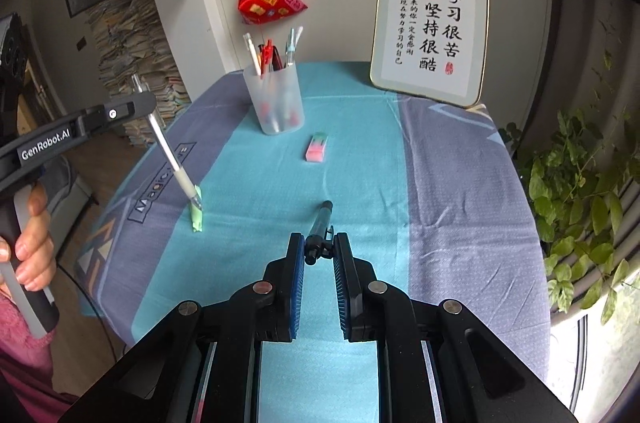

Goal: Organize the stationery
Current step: 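Grasp the black pen with the right tool while the left tool lifts the white pen, then lower the white pen into the cup and open the left tool while the right tool holds the black pen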

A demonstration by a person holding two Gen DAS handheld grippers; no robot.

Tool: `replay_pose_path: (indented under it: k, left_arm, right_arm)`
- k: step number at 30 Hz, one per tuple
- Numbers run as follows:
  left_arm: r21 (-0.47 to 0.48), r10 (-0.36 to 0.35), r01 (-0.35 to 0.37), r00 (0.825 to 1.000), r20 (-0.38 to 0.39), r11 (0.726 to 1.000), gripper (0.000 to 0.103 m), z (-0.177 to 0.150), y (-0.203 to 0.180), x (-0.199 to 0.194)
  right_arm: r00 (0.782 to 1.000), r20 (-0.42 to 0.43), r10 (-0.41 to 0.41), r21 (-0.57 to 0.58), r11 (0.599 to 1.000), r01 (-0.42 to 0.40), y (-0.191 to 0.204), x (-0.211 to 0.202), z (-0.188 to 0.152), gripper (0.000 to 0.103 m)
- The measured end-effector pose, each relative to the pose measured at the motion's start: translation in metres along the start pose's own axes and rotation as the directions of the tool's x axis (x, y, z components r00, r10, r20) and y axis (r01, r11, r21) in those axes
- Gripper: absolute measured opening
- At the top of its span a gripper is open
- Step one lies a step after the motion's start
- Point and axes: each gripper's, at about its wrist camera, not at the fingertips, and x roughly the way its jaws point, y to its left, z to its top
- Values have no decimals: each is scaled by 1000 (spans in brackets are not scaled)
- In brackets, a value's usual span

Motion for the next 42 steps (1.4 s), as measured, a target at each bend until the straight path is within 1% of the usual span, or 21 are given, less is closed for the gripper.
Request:
replay_pose_path:
  k: [5, 8, 14, 23, 29, 34, 39, 42]
  left_arm:
    - [0, -3, 3, 1000, -1, 1000, 8, 0, -1, 0]
    - [3, -3, 3, 1000, -1, 1000, 8, 0, -2, 0]
    - [9, -8, 8, 1000, 5, 1000, 8, 0, -1, 0]
    - [16, 0, 0, 1000, 1, 1000, 8, 8, 3, 8]
    - [4, -9, 9, 999, 35, 1000, 8, 31, 15, 17]
    - [8, -3, 2, 997, 75, 1000, 8, 59, 22, 28]
    - [13, 25, -27, 988, 152, 1000, 8, 92, 27, 37]
    - [7, 30, -31, 984, 177, 999, 8, 109, 29, 47]
  right_arm:
    - [998, 66, 10, -6, 1000, -10, 2, -13, 13, 15]
    - [996, 91, 16, -9, 1000, -16, 2, -16, 20, 15]
    - [993, 113, 40, -18, 999, -38, 7, -19, 31, 15]
    - [990, 127, 67, -72, 996, -58, 21, -18, 50, 15]
    - [987, 136, 83, -86, 994, -71, 25, -15, 63, 15]
    - [987, 134, 90, -95, 992, -77, 28, -11, 66, 15]
    - [989, 120, 86, -88, 993, -76, 25, -5, 67, 15]
    - [990, 118, 83, -89, 993, -72, 24, -4, 68, 15]
